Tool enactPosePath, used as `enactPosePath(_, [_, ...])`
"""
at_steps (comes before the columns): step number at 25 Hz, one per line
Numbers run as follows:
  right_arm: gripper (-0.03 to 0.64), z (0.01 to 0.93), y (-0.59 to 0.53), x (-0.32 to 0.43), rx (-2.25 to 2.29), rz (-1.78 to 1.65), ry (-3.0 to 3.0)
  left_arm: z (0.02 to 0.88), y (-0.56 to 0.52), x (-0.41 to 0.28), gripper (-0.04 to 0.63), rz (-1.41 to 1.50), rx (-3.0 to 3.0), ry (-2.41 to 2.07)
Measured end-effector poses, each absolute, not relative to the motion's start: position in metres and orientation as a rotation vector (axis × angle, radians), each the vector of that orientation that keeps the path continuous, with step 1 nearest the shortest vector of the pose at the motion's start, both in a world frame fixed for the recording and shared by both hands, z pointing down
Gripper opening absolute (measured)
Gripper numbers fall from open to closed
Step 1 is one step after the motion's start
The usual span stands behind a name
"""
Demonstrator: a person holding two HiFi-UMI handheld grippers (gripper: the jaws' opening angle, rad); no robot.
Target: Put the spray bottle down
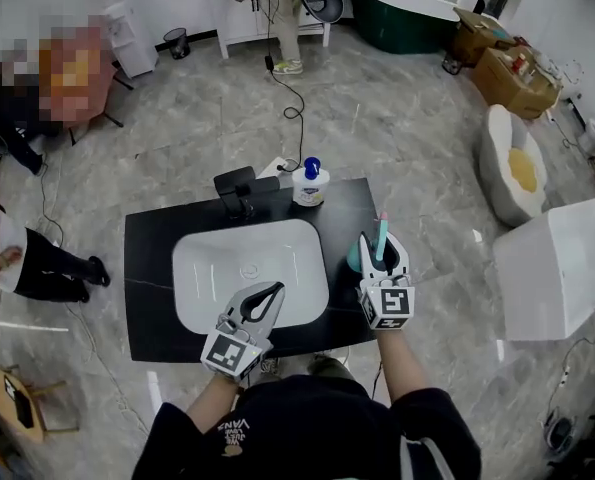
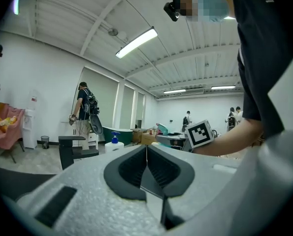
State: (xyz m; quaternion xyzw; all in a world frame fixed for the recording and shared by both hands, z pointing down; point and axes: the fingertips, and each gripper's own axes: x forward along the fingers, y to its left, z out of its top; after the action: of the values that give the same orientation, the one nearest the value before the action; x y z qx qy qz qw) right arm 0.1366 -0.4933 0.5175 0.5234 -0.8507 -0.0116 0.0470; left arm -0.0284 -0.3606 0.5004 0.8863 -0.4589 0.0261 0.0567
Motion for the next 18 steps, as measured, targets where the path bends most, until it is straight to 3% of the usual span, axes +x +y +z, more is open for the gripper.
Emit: enactPosePath(18, [0.144,0.571,-0.568,0.110,1.423,-0.006,-2.679,0.537,-0.378,-0.033,0.020,0.146,2.513,-1.527])
